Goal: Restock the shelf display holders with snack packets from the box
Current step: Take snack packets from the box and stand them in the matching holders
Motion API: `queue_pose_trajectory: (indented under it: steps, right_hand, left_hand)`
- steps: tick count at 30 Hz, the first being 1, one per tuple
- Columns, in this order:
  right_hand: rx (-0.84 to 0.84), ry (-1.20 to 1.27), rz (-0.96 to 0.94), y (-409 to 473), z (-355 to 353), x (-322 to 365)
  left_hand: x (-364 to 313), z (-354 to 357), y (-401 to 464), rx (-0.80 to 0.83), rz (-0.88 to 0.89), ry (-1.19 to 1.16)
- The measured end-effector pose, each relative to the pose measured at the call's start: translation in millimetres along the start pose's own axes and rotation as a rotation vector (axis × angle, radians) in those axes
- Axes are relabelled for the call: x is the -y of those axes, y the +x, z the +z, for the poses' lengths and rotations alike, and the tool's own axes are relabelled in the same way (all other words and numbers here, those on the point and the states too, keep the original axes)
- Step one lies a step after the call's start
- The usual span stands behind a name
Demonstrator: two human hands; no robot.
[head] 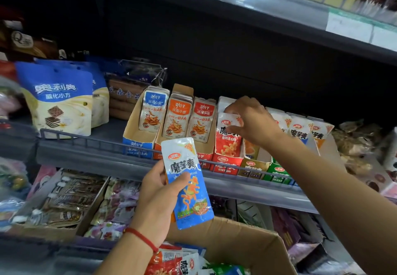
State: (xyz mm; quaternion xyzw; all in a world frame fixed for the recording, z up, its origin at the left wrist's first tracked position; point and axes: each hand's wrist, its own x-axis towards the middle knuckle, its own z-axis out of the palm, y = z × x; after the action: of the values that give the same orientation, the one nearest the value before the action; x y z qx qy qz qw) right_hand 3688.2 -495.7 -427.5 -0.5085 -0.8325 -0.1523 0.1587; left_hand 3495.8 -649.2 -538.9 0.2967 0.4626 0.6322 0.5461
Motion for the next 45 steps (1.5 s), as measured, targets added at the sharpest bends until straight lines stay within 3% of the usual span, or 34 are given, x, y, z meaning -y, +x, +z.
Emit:
queue_pose_trajectory:
  steps: [5, 7, 11, 15, 17, 24, 29, 32, 45]
  right_hand:
    - [0.067, 0.013, 0.043, -14.5, 8.1, -4.7]
    - [0.002, 0.035, 0.063, -24.6, 7.8, 1.8]
    - [-0.138, 0.379, 0.041, -66.0, -2.7, 38.2]
    - [0.161, 0.767, 0.151, -103.7, 0.8, 67.9]
    - [0.211, 0.911, 0.234, -110.4, 9.4, 64.6]
    - [0.032, 0.999, 0.319, -122.0, -19.3, 11.7]
    - [-0.422, 0.786, 0.422, -135.4, -56.1, -74.0]
    - [-0.551, 0.569, 0.508, -136.2, -64.5, -120.4]
    - [-0.528, 0.399, 0.582, -97.0, -58.2, -175.5]
  left_hand:
    - [0.4, 1.7, 0.4, 0.003, 0.0, 0.009]
    - [0.3, 2.3, -1.0, 0.014, 0.001, 0.012]
    - [0.1, 3.6, -7.1, 0.062, 0.019, 0.059]
    - [1.9, 9.3, -14.9, 0.105, 0.059, 0.132]
    - [4.5, 11.8, -17.6, 0.116, 0.062, 0.184]
    - [12.1, 13.0, -12.0, 0.063, 0.042, 0.226]
    - [13.7, 13.8, -9.9, 0.066, 0.056, 0.214]
    - [15.5, 18.2, -9.9, 0.099, 0.061, 0.21]
    - [16.4, 20.7, -6.3, 0.12, 0.013, 0.22]
